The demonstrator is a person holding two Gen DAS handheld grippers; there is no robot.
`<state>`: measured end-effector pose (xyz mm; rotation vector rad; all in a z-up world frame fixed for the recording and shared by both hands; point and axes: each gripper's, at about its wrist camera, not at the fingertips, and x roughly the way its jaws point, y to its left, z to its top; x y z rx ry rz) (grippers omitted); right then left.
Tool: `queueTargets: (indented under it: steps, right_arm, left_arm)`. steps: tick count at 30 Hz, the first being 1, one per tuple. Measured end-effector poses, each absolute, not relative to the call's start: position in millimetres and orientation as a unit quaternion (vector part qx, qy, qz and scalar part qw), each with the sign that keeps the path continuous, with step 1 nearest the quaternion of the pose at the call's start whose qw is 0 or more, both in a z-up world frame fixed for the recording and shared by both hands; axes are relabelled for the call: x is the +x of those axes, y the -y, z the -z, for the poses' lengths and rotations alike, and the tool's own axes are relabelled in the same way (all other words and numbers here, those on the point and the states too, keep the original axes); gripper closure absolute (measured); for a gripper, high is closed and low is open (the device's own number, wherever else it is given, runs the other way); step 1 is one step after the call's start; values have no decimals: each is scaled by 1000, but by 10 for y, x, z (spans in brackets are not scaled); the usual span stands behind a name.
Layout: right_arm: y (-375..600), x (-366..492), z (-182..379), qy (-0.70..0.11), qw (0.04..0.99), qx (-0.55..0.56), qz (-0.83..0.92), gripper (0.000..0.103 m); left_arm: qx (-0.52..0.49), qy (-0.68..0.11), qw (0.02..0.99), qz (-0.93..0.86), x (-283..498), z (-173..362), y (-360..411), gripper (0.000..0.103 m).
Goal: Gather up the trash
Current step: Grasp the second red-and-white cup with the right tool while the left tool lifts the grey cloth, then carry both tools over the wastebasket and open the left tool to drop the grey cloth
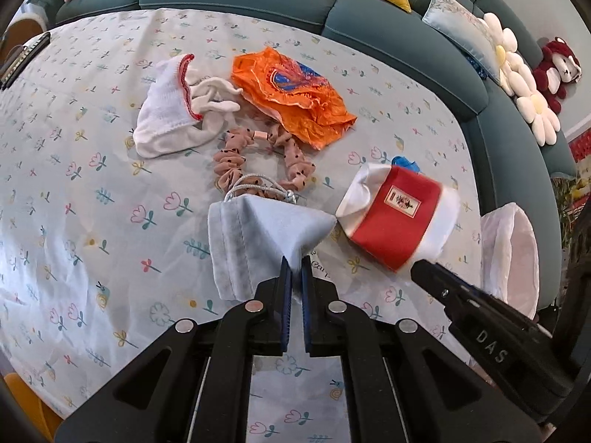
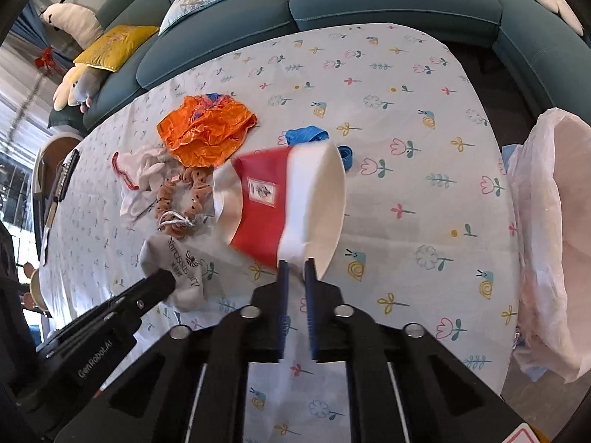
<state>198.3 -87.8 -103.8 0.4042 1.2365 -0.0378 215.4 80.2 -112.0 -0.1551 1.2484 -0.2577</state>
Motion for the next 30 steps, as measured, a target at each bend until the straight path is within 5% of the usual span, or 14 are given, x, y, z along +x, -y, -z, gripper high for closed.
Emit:
queueTargets:
  steps: [16,30]
  right_arm:
    - [1142,1737,428,-516,838,176,30,100]
    - [1933,1177,-129,-457,863,198,86,100]
  left_arm:
    - [-58,-561,813,144,2008,803,-502,98]
    - [4,-517,827,222,1579,283,527,98]
